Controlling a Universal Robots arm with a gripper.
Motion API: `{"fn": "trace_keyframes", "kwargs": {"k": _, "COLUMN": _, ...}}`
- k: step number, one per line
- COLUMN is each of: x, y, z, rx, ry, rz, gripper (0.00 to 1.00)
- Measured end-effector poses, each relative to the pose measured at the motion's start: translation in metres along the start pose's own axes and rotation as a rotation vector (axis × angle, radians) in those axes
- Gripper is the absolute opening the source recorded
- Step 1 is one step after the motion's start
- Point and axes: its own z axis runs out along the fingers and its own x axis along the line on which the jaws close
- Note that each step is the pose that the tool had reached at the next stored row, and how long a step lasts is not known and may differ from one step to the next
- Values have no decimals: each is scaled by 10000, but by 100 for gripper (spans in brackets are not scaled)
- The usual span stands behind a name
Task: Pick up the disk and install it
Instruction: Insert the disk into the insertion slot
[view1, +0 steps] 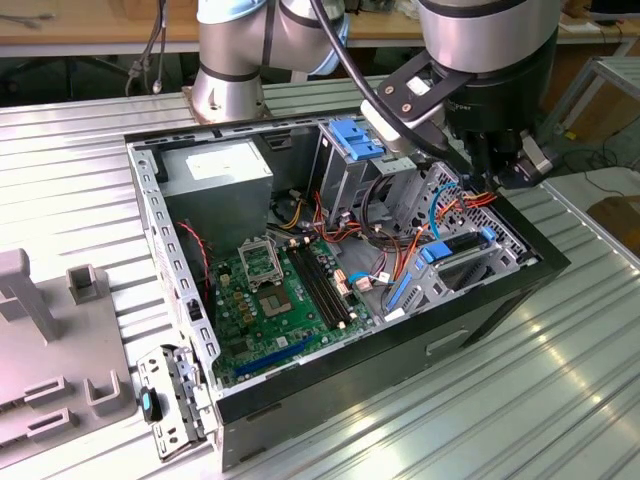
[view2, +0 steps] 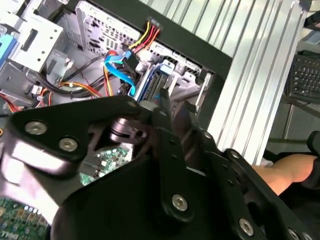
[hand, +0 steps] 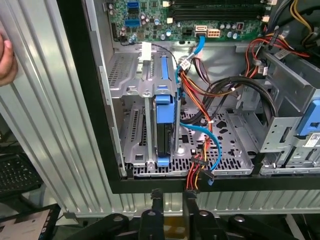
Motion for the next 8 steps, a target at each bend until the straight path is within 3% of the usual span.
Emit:
{"fn": "trace_keyframes", "kwargs": {"k": 1, "x": -3, "y": -7, "z": 5, "rx": -151, "ry": 8, "rz": 4, "gripper": 24}}
{"fn": "trace_keyframes", "kwargs": {"k": 2, "x": -9, "y": -23, "z": 17, "rx": -437, "ry": 19, "rz": 8, "gripper": 12}}
{"fn": "trace_keyframes", "kwargs": {"k": 4, "x": -16, "y": -43, "z": 32, "rx": -727, "ry": 24, "rz": 9, "gripper": 11}}
{"fn": "trace_keyframes", "kwargs": {"k": 5, "x": -23, "y": -68, "z": 50, "rx": -1023, "ry": 30, "rz": 7, "gripper": 11}}
{"fn": "trace_keyframes", "kwargs": {"k": 7, "x": -29, "y": -92, "z": 68, "rx": -1295, "ry": 33, "rz": 6, "gripper": 11}}
{"fn": "trace_keyframes", "kwargs": {"k": 8, "x": -38, "y": -128, "z": 95, "rx": -1656, "ry": 40, "rz": 4, "gripper": 11}}
